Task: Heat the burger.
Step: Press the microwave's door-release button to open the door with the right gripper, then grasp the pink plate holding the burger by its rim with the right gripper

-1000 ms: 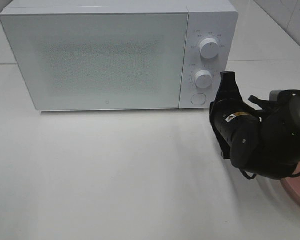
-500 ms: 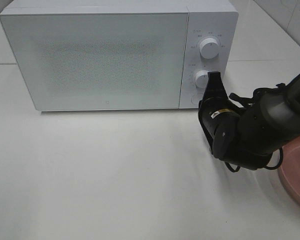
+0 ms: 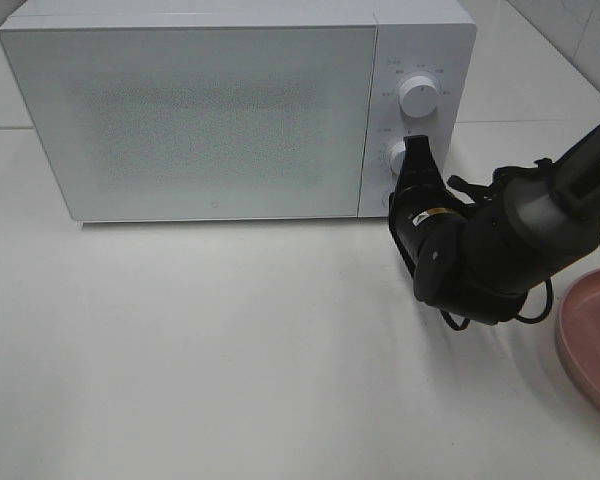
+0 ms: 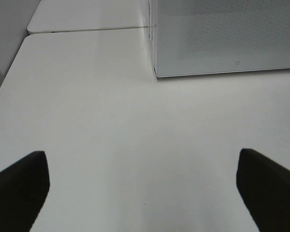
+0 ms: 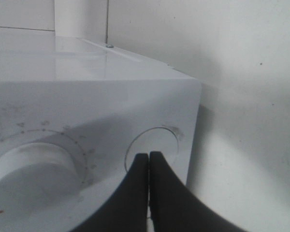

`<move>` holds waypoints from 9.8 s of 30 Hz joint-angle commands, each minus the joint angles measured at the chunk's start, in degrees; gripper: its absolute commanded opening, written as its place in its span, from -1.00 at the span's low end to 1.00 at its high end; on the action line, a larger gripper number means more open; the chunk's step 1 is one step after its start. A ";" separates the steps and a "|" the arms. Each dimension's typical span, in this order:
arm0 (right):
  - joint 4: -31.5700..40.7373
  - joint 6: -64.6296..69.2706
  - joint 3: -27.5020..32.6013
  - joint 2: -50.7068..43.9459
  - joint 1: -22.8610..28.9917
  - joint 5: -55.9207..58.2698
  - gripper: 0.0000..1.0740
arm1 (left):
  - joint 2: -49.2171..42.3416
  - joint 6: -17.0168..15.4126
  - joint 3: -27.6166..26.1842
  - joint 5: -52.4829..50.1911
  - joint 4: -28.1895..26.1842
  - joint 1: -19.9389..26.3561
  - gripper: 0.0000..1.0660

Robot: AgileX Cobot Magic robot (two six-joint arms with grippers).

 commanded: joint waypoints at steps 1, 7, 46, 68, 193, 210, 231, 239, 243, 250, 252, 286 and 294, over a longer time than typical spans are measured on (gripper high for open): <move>-1.66 0.80 -0.92 0.80 -0.29 0.63 -1.00 | -1.15 -0.11 0.17 -0.23 -0.23 0.11 0.83; -1.89 1.60 -1.72 1.60 -0.57 0.63 -1.00 | -1.15 -0.06 0.17 -0.23 -0.23 0.11 0.83; 0.17 -1.38 -8.88 2.92 -1.89 -3.61 -1.00 | -1.15 -0.06 0.17 -0.23 -0.23 0.11 0.83; 6.82 -4.47 -18.22 7.91 -2.52 -8.42 -1.00 | -1.15 -0.06 0.17 -0.23 -0.23 0.11 0.83; -53.69 -54.77 1.78 -36.67 -14.67 103.76 -0.56 | -1.15 -0.06 0.17 -0.23 -0.23 0.11 0.83; -56.84 -53.74 1.78 -38.85 -20.11 99.41 0.73 | -1.15 -0.06 0.17 -0.23 -0.23 0.11 0.83; -56.89 -53.40 1.78 -29.51 -20.11 95.11 0.60 | -1.15 -0.06 0.17 -0.23 -0.23 0.11 0.83; -56.89 -52.54 1.78 -25.50 -20.51 93.16 0.57 | -1.15 -0.06 0.17 -0.23 -0.23 0.11 0.83; -56.95 -52.14 1.89 -23.66 -21.94 92.88 0.55 | -1.15 -0.06 0.17 -0.23 -0.23 0.11 0.83; -56.95 -52.14 1.89 -21.03 -21.94 90.87 0.52 | -1.15 -0.06 0.17 -0.23 -0.23 0.11 0.83; -56.95 -52.14 1.89 -20.34 -21.94 90.30 0.52 | -1.15 -0.06 0.17 -0.23 -0.23 0.11 0.83; -56.95 -51.51 3.61 -17.07 -21.94 88.58 0.28 | -1.15 -0.06 0.17 -0.23 -0.23 0.11 0.83; -57.01 -50.36 3.61 -17.07 -21.94 88.87 -0.42 | -1.15 -0.06 0.17 -0.23 -0.23 0.11 0.83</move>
